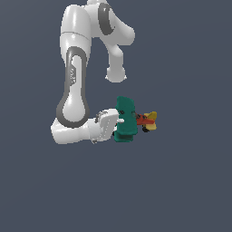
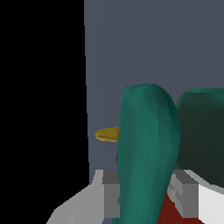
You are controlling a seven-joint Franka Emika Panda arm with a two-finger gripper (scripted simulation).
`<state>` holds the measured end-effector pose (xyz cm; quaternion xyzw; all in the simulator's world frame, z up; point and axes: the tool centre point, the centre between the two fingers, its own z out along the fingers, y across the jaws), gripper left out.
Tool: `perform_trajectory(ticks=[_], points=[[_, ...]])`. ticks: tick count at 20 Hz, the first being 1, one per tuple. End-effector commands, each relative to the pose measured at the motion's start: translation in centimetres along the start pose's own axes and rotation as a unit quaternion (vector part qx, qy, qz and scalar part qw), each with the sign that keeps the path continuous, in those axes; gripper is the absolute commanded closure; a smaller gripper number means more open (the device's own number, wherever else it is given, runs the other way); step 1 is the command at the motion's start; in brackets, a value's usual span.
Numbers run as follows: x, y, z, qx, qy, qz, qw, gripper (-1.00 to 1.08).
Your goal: Pick up the object and move it to a goal position.
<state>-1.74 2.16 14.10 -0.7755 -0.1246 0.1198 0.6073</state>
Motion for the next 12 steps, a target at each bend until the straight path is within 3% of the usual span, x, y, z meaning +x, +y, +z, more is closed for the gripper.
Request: perform_trajectory(ticks=[1, 7, 12], points=[[0.2, -0.3, -0.4, -0.001, 0.000, -0.014, 0.9999, 1.08], [1.1, -1.2, -1.5, -0.002, -0.007, -0.074, 0.9972, 1.08], [2.0, -2.5, -2.9, -0.002, -0.016, -0.152, 0.9882, 1.08]])
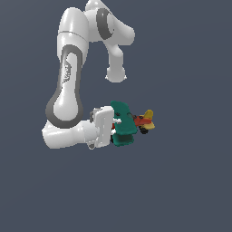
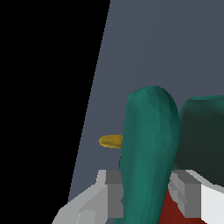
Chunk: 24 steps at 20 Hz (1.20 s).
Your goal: Pick up the object and move it to a goal position.
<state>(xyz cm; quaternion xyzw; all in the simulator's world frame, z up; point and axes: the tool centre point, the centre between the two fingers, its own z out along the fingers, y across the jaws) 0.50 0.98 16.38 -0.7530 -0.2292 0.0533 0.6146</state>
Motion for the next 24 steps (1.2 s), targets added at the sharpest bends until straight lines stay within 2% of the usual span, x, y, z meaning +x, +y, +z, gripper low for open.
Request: perform_trajectory(ticks=[1, 6, 12, 18, 24], points=[[0.8, -0.8, -0.8, -0.001, -0.005, -0.046, 0.9989, 1.08], [2.0, -2.5, -2.6, -0.001, -0.016, -0.143, 0.9895, 1.08], [3.1, -4.7, -4.6, -0.002, -0.030, -0.257, 0.9659, 1.08], [3.6, -7.1, -6.5, -0.003, -0.042, -0.364, 0.9304, 1.08], [3.7, -9.4, -8.3, -0.003, -0.054, -0.462, 0.8850, 1.08]])
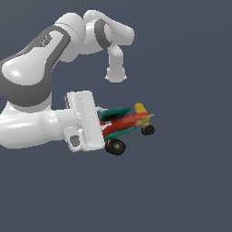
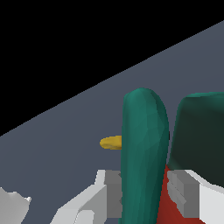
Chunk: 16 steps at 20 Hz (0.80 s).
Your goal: Pick up the object and move it to a goal position.
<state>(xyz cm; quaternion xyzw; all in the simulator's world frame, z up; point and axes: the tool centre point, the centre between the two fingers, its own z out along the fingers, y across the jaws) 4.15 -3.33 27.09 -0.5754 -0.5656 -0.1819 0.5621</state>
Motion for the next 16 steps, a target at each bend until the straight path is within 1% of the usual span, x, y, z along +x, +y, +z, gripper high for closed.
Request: perform_trajectory(ticks=[1, 8, 12, 16], points=[[0.9, -0.8, -0.9, -0.001, -0.006, -0.047, 0.9989, 1.08], [2.2, -2.5, -2.6, -0.001, -0.018, -0.148, 0.9889, 1.08], [2.6, -3.2, -3.2, -0.001, -0.022, -0.184, 0.9826, 1.08], [2.8, -3.6, -3.6, -0.001, -0.025, -0.207, 0.9780, 1.08]])
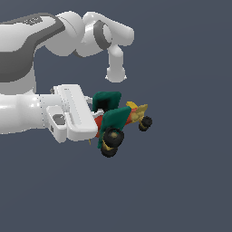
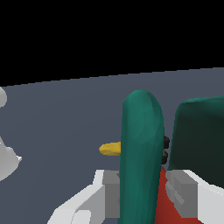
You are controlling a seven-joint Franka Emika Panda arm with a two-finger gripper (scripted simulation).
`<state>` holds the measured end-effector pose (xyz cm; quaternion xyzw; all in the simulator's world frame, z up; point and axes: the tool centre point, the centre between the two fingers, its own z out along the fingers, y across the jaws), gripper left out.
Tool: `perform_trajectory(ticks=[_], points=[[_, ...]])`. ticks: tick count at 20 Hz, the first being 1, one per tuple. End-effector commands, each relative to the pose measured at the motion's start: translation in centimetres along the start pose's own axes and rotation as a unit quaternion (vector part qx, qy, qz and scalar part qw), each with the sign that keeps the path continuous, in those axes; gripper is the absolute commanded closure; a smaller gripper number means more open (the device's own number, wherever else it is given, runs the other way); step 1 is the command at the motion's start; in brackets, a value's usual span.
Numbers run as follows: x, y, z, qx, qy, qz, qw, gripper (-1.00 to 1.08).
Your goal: Pick up the object and move it to a goal position.
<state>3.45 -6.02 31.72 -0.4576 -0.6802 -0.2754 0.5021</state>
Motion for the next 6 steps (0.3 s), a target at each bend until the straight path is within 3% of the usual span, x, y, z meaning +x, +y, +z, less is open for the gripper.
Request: perform_trajectory(ticks=[1, 6], points=[[0.46, -0.17, -0.28, -0.001, -0.002, -0.015, 0.9999, 1.08], [0.54, -0.28, -0.40, -0.001, -0.003, -0.022, 0.9998, 1.08]])
